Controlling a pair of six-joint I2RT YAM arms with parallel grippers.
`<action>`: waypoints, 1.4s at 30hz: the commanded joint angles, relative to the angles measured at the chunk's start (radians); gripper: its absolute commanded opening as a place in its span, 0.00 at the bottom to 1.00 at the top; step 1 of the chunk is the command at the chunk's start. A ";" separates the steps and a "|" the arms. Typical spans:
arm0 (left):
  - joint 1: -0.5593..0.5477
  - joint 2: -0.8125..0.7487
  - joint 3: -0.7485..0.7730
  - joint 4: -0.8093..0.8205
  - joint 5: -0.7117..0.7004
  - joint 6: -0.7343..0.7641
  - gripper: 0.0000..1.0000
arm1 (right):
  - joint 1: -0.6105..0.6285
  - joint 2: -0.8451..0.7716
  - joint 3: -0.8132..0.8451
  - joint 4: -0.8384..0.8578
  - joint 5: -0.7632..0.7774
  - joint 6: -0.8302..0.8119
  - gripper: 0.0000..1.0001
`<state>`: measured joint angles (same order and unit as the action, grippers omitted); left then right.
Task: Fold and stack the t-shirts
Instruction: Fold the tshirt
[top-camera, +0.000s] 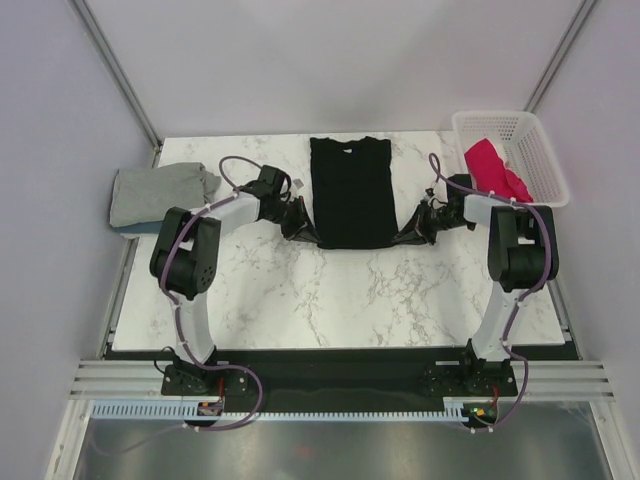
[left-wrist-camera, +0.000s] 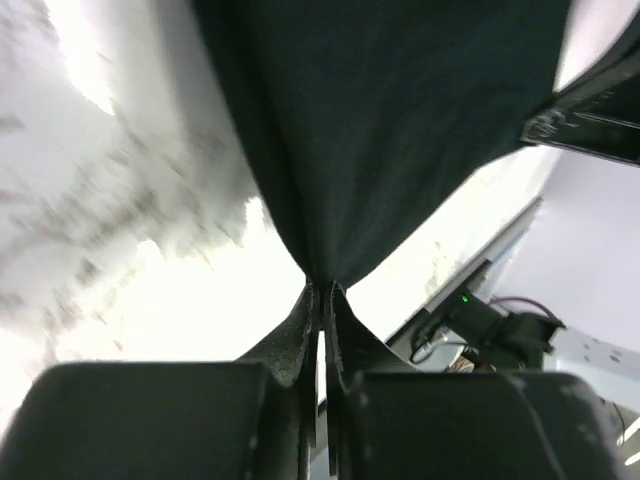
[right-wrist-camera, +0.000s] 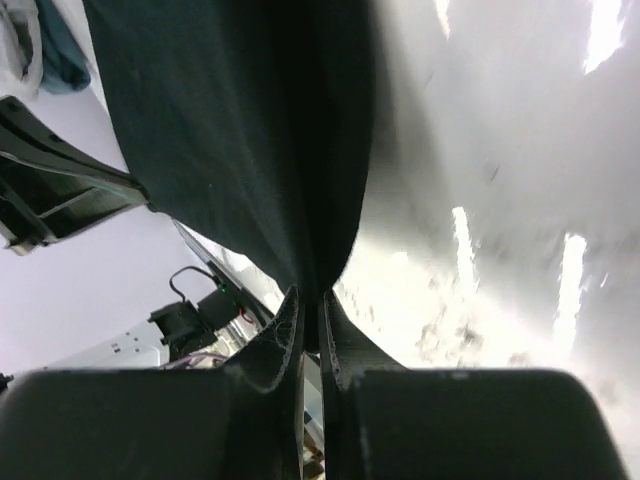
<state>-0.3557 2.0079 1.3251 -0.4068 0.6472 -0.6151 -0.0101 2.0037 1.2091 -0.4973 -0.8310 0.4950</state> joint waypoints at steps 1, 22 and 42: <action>-0.005 -0.158 -0.013 -0.041 0.060 0.015 0.02 | 0.005 -0.156 -0.075 0.013 -0.019 0.034 0.00; -0.057 -0.497 -0.112 -0.176 0.042 0.126 0.02 | 0.004 -0.576 -0.159 -0.063 -0.033 0.086 0.00; 0.139 0.150 0.557 0.022 -0.162 0.227 0.43 | 0.101 0.334 0.791 0.405 -0.017 0.238 0.34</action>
<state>-0.2104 2.0998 1.7721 -0.4782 0.5957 -0.4641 0.0711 2.2761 1.8965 -0.2428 -0.8562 0.7216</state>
